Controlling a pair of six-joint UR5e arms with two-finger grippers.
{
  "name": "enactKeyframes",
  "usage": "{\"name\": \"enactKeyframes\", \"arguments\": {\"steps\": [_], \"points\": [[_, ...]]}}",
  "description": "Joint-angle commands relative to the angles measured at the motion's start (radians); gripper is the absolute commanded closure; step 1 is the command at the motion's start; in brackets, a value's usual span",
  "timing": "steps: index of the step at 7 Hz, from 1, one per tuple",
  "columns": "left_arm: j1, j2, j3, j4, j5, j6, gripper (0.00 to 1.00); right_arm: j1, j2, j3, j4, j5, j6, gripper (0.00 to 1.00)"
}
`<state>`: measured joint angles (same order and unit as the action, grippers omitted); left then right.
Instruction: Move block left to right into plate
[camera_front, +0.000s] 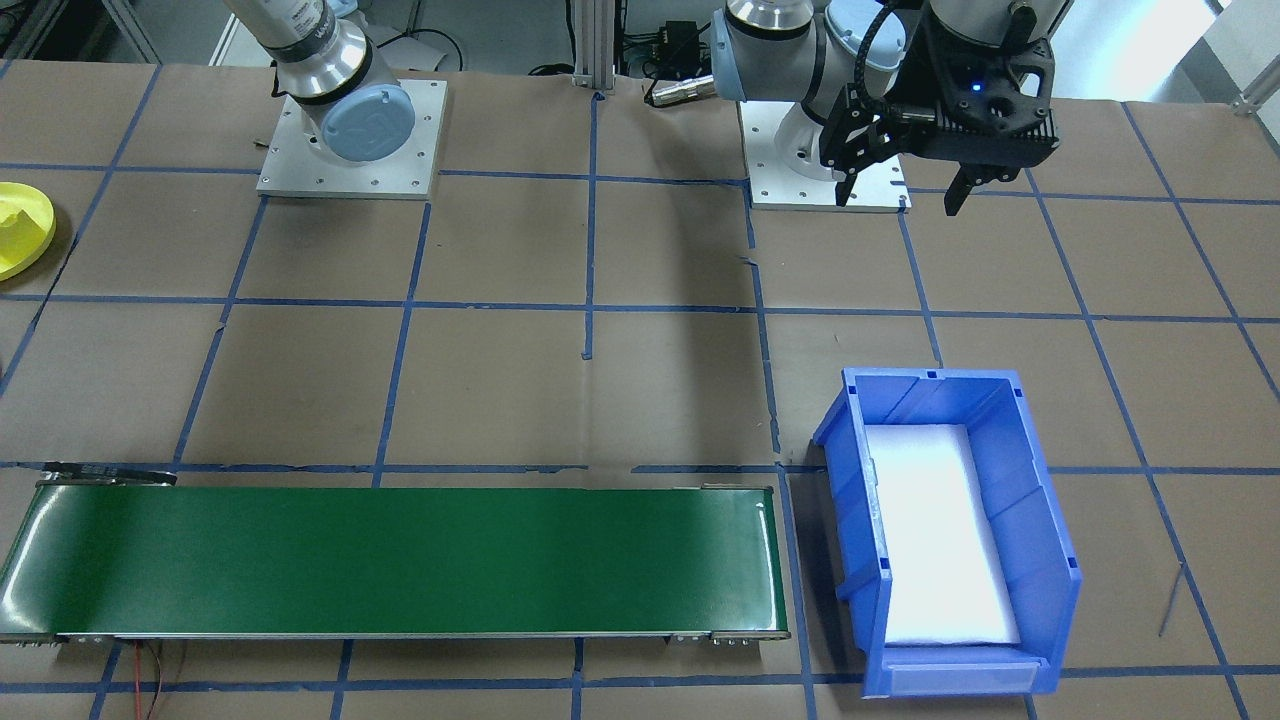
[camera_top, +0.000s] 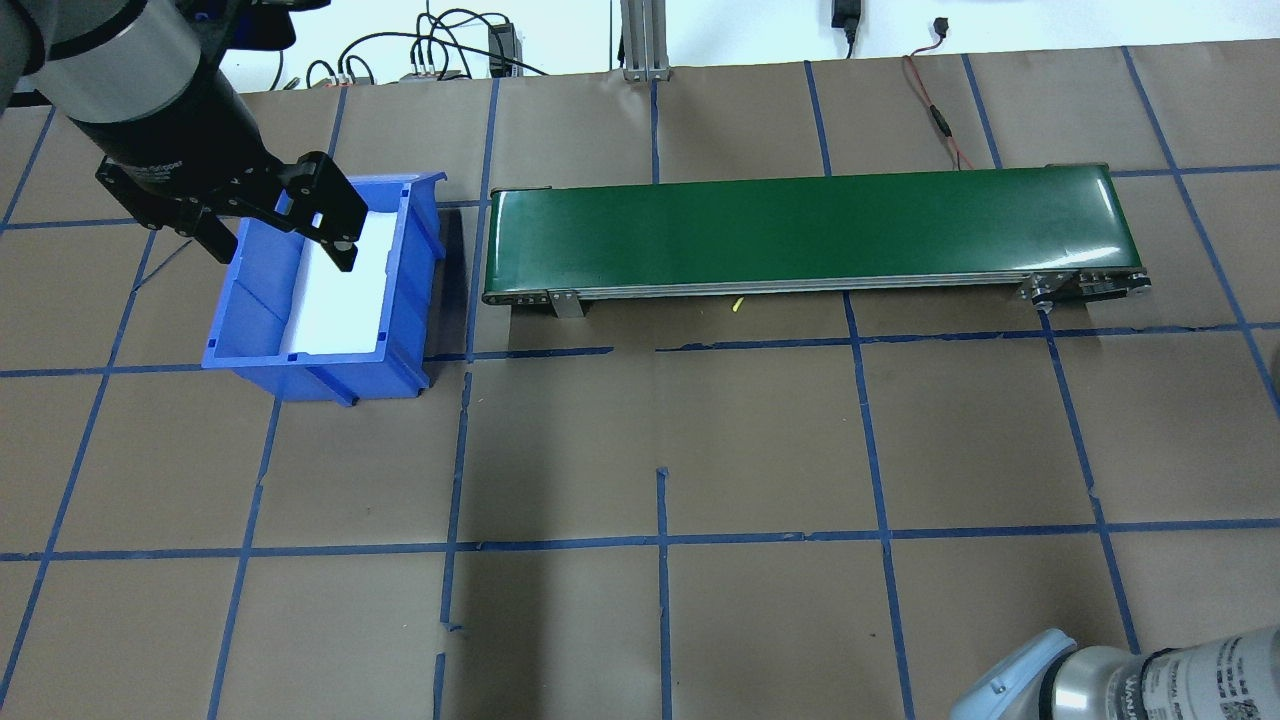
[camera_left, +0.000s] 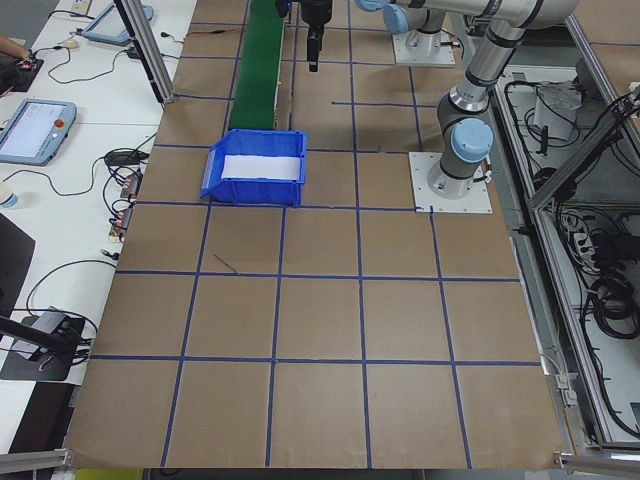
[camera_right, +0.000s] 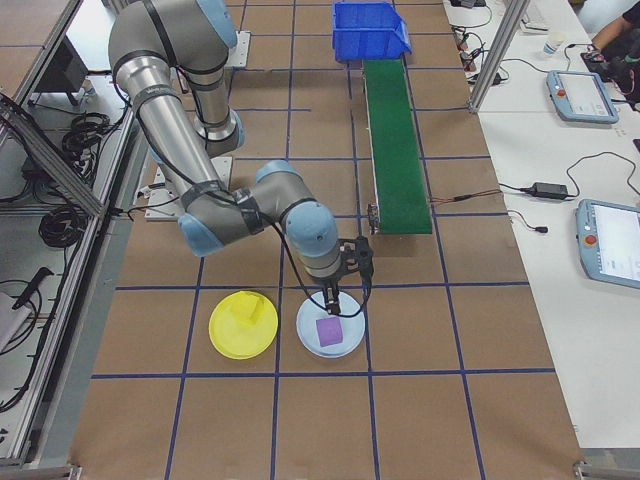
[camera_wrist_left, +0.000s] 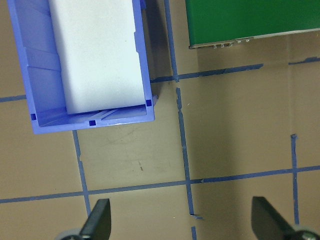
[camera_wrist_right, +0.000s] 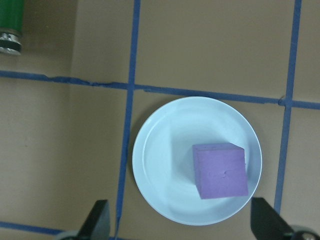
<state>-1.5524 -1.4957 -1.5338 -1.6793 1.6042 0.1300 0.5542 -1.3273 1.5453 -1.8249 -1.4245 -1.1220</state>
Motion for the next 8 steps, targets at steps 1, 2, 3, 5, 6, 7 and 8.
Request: {"name": "enactKeyframes", "arguments": {"steps": [1,2,3,5,6,7,8], "points": [[0.0,0.0,0.007,0.0,-0.004,0.0,0.0,0.105,-0.154,-0.008,0.151,-0.077,0.193,0.0],[0.006,0.0,0.014,-0.019,-0.001,0.006,0.0,0.149,-0.185,-0.017,0.185,-0.089,0.277,0.0],[0.014,-0.006,0.023,-0.02,-0.009,0.005,0.0,0.2,-0.19,-0.04,0.187,-0.149,0.395,0.0],[0.017,-0.009,0.024,-0.022,-0.013,0.005,0.0,0.269,-0.225,-0.062,0.203,-0.165,0.471,0.0],[0.012,-0.009,0.02,-0.022,-0.012,0.003,0.0,0.338,-0.231,-0.101,0.232,-0.166,0.541,0.0],[0.009,-0.009,0.015,-0.022,-0.017,0.002,0.0,0.431,-0.231,-0.17,0.287,-0.187,0.626,0.0],[0.009,-0.009,0.012,-0.022,-0.017,0.002,0.0,0.549,-0.231,-0.241,0.323,-0.188,0.728,0.0]]}}
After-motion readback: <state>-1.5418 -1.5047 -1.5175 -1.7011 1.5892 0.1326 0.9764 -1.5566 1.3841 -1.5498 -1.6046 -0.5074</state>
